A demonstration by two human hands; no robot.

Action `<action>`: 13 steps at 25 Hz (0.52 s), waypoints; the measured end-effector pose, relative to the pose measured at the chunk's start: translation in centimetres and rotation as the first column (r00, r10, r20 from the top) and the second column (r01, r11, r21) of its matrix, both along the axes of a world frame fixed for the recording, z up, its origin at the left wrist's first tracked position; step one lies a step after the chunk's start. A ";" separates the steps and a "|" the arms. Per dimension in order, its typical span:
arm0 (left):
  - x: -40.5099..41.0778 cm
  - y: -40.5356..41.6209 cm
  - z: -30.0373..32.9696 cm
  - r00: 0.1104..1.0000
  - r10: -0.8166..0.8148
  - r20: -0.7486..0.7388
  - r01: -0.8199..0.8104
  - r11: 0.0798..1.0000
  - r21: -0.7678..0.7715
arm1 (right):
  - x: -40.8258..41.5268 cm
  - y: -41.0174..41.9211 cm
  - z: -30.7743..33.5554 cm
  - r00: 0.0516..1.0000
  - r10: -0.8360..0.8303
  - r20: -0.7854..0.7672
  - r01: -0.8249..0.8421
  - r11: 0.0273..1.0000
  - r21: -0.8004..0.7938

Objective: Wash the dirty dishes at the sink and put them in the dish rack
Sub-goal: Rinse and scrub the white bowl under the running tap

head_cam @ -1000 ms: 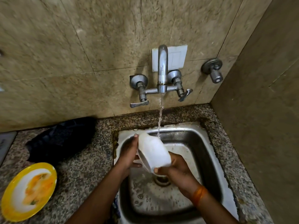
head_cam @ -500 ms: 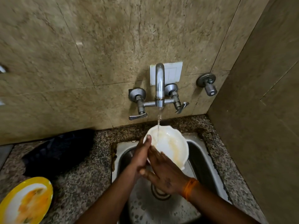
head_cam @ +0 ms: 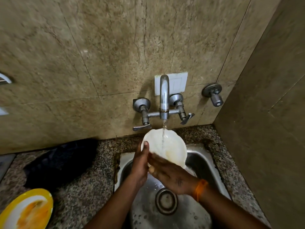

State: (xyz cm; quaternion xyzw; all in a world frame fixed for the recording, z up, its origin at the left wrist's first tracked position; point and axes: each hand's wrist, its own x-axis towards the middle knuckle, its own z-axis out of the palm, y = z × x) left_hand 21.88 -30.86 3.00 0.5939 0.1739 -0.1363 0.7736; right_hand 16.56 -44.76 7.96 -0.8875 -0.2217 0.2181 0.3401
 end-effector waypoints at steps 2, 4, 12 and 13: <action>-0.6 -0.2 -0.7 0.998 -0.056 0.011 0.055 0.997 0.057 | 1.8 -1.5 -1.3 0.985 0.111 0.134 -0.090 0.984 -0.155; -1.1 -0.2 -0.8 1.000 -0.016 0.020 0.015 0.998 0.064 | 3.4 -3.3 -2.7 0.956 0.135 0.261 -0.024 0.921 -0.388; -0.8 0.2 -1.3 0.986 0.091 0.139 -0.122 0.965 0.232 | -1.5 1.2 -2.4 0.995 -0.023 0.095 0.027 0.999 -0.041; -0.7 0.4 -1.3 0.981 0.072 0.182 -0.116 0.961 0.250 | -2.3 1.6 -2.8 0.997 -0.019 0.076 0.012 0.996 0.090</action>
